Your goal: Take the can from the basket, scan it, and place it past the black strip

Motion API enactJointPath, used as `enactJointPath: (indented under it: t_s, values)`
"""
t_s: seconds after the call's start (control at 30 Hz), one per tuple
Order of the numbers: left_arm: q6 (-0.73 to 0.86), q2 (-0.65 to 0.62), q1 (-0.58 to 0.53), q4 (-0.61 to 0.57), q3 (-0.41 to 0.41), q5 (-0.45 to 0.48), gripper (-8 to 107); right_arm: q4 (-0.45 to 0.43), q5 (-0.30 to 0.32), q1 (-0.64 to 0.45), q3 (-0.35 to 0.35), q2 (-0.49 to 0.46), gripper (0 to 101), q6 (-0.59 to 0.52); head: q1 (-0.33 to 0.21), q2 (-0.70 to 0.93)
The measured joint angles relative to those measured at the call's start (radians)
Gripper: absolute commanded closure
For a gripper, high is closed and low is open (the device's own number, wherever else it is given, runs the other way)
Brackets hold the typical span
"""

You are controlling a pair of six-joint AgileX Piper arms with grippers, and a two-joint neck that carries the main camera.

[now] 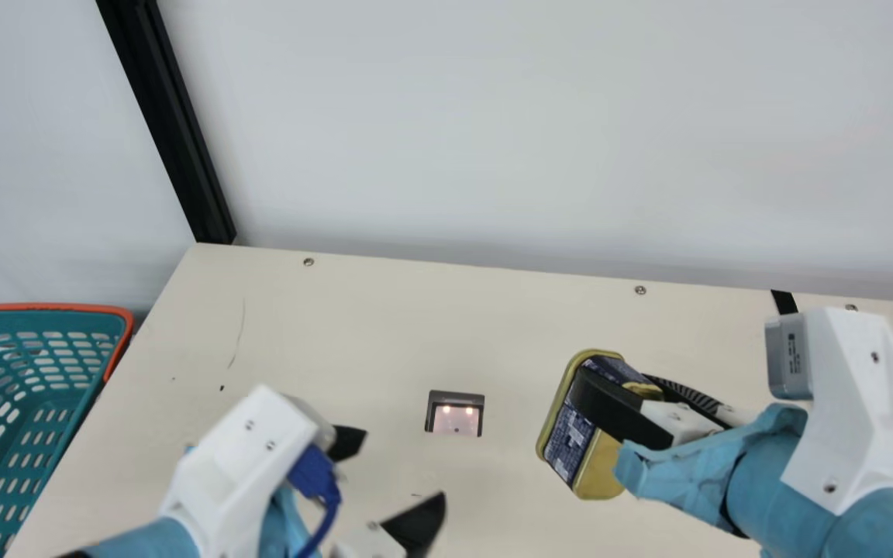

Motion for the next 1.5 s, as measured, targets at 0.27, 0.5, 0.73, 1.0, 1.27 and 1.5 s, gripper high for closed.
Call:
enactJointPath:
  t_s: [0.27, 0.5, 0.73, 1.0, 1.27, 1.5]
  values:
    - [-0.057, -0.103, 0.261, 0.161, 0.037, 0.009, 9, -0.029, 0.004, 0.0, 0.0, -0.017, 101, 0.001, 0.005, 0.0]
    - [-0.125, -0.203, 0.488, 0.296, 0.062, 0.022, 9, -0.075, 0.004, -0.008, 0.005, -0.025, 101, -0.003, 0.005, -0.02]
    - [-0.125, -0.202, 0.521, 0.302, 0.062, 0.022, 9, -0.157, 0.014, -0.047, 0.006, -0.026, 101, 0.013, 0.005, -0.097]
    - [-0.125, -0.202, 0.521, 0.302, 0.062, 0.022, 9, -0.251, 0.041, -0.111, -0.002, -0.034, 101, 0.046, -0.01, -0.189]
    - [-0.125, -0.202, 0.521, 0.302, 0.062, 0.022, 9, -0.324, 0.064, -0.213, -0.011, -0.034, 101, 0.05, -0.01, -0.282]
    - [-0.125, -0.202, 0.521, 0.302, 0.062, 0.022, 9, -0.352, 0.071, -0.342, -0.021, -0.036, 101, -0.003, -0.01, -0.312]
